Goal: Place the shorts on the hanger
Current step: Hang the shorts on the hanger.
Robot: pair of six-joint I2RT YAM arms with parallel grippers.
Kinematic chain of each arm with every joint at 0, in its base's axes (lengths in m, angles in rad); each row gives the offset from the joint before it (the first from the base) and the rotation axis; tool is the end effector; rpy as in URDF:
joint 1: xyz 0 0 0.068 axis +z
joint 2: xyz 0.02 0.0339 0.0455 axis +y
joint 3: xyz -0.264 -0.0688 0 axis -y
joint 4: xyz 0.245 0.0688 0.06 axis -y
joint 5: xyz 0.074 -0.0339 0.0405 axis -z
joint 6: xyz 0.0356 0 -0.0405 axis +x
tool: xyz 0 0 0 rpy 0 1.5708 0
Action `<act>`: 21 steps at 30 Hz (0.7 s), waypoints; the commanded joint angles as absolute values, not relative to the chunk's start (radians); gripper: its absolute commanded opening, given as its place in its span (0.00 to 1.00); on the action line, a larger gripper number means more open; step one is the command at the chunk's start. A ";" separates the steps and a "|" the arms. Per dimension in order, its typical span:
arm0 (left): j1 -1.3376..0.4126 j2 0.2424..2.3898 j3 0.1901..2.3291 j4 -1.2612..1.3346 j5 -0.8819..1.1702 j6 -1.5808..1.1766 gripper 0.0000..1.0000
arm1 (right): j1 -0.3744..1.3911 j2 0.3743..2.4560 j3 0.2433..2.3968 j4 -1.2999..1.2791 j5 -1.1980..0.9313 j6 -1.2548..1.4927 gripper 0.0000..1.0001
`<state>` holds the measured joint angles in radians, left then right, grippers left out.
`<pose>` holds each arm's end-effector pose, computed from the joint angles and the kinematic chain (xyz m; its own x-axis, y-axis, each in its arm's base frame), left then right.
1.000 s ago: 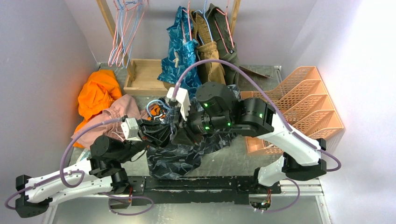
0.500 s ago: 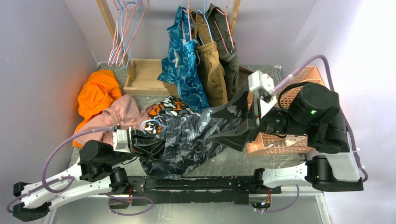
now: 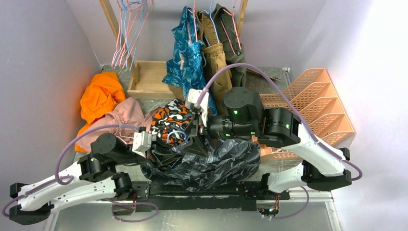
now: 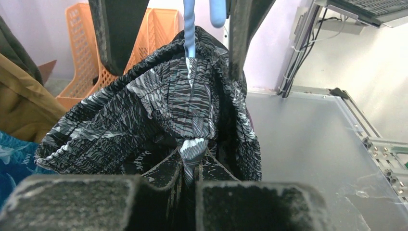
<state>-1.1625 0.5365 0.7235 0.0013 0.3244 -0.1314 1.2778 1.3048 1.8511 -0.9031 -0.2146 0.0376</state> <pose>0.0406 -0.1224 0.3731 -0.0566 -0.1820 -0.9817 0.9954 0.0657 -0.0696 0.0594 0.2231 0.5088 -0.1381 -0.3307 -0.9336 -0.9886 0.1037 0.1096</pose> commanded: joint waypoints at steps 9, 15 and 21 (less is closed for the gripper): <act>-1.164 0.591 0.814 -0.027 0.380 -0.106 0.07 | 1.281 1.220 1.792 -0.832 -0.310 0.049 0.03; -1.164 0.616 0.832 -0.041 0.396 -0.112 0.07 | 1.281 1.216 1.746 -0.820 -0.313 0.049 0.24; -1.164 0.622 0.841 -0.051 0.392 -0.107 0.07 | 1.281 1.228 1.748 -0.831 -0.309 0.037 0.05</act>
<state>-1.1648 0.6304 0.7933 -0.0902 0.3820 -0.1158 1.2774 1.2266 1.7412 -0.8345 -0.2924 0.0452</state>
